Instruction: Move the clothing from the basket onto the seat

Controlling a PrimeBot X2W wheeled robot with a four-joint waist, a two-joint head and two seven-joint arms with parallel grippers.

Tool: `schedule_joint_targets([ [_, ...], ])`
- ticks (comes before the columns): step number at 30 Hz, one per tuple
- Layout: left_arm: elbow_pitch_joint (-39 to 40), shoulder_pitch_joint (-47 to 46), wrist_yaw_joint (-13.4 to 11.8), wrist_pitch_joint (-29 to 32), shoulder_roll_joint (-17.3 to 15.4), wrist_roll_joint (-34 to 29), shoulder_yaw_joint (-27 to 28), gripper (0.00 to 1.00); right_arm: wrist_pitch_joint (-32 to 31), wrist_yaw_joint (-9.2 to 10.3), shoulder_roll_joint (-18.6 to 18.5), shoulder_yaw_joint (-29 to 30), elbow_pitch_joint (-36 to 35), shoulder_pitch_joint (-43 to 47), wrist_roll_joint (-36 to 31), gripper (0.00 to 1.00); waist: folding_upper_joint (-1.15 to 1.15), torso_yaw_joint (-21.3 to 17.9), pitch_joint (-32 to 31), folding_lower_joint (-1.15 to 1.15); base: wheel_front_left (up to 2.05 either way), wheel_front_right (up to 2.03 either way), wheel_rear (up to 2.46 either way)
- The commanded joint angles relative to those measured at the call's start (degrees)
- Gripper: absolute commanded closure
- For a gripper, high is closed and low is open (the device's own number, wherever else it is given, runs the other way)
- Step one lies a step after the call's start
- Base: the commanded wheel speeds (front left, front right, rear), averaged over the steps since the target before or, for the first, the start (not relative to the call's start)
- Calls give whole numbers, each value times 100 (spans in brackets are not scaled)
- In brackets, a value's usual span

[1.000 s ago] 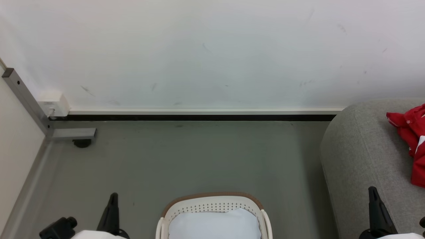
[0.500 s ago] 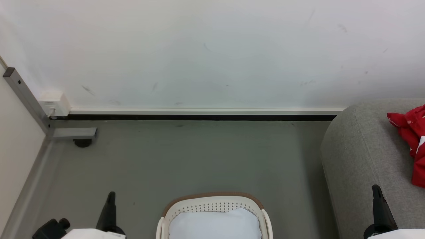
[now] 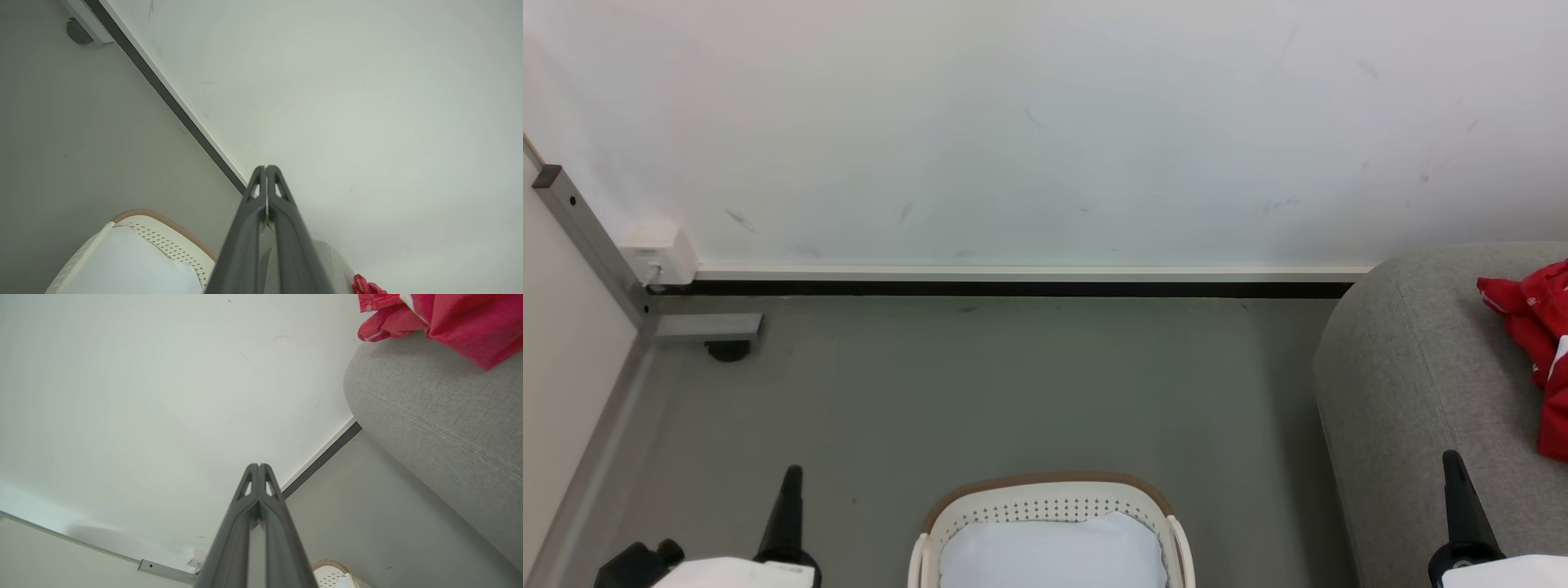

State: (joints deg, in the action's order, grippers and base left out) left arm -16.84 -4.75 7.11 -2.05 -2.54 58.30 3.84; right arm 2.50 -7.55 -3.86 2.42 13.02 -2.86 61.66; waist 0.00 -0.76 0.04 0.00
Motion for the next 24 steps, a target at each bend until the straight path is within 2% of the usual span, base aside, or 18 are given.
schedule_joint_targets([
  [1, 75, -117, 27, 28, -38, 152, 40, 100, -38, 5, -21, 45, -29, -128, 168, 100, 0, 1, 0, 0, 0, 0, 0],
  [24, 167, -143, 40, 375, -46, 1485, 142, 100, -387, 7, 15, 184, 29, -227, 1372, 100, 0, 27, 4, 0, 0, 0, 0],
])
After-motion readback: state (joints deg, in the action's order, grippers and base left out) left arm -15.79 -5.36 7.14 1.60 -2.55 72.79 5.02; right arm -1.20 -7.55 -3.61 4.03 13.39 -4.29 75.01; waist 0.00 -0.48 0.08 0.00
